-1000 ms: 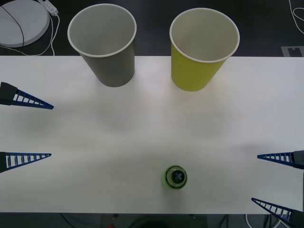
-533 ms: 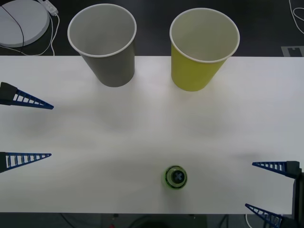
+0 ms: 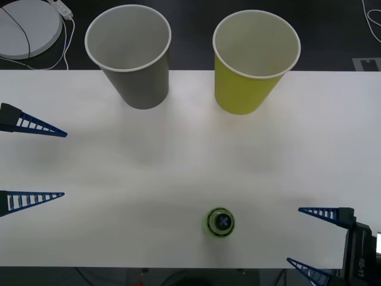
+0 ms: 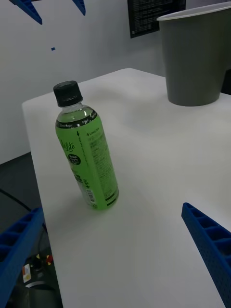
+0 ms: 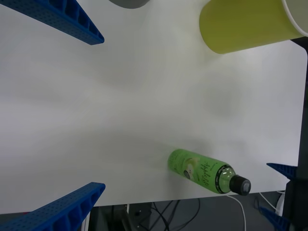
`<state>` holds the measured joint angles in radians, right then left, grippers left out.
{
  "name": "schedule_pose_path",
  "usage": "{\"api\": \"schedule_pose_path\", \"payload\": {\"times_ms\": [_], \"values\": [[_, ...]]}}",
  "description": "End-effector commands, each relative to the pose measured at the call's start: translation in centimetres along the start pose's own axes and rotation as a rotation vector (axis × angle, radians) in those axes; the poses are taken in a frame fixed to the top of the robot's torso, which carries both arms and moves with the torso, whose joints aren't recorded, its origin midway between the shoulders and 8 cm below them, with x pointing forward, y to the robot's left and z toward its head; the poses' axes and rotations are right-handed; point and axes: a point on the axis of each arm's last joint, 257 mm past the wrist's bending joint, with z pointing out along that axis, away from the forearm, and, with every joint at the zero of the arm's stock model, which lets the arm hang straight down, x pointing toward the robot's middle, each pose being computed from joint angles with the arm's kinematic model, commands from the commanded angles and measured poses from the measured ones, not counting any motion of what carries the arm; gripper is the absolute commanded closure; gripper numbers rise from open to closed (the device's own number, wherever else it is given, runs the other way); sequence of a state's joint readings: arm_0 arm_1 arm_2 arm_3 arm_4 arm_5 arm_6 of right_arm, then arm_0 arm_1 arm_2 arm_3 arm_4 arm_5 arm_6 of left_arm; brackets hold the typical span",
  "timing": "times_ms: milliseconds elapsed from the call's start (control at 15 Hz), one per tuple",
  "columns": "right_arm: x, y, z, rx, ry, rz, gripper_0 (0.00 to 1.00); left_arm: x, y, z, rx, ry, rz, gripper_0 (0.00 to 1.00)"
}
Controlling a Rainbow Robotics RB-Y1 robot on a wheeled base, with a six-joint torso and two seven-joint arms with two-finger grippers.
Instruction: Put the can into the green bin and the plastic bottle into the gray bin
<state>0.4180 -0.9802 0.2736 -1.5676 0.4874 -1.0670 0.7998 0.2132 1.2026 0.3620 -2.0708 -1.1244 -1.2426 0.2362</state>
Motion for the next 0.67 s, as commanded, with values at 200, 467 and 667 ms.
{"api": "schedule_pose_path", "payload": {"times_ms": [200,467,667], "values": [[0.1,1.5,1.4,-0.038,-0.017,-0.024,0.0,0.0,0.0,0.0,0.0,0.0,0.0,0.0],[0.4,0.9,2.7,-0.007,-0.017,-0.062,0.0,0.0,0.0,0.0,0.0,0.0,0.0,0.0],[0.7,1.0,4.3,0.004,-0.022,-0.069,0.0,0.0,0.0,0.0,0.0,0.0,0.0,0.0]]}}
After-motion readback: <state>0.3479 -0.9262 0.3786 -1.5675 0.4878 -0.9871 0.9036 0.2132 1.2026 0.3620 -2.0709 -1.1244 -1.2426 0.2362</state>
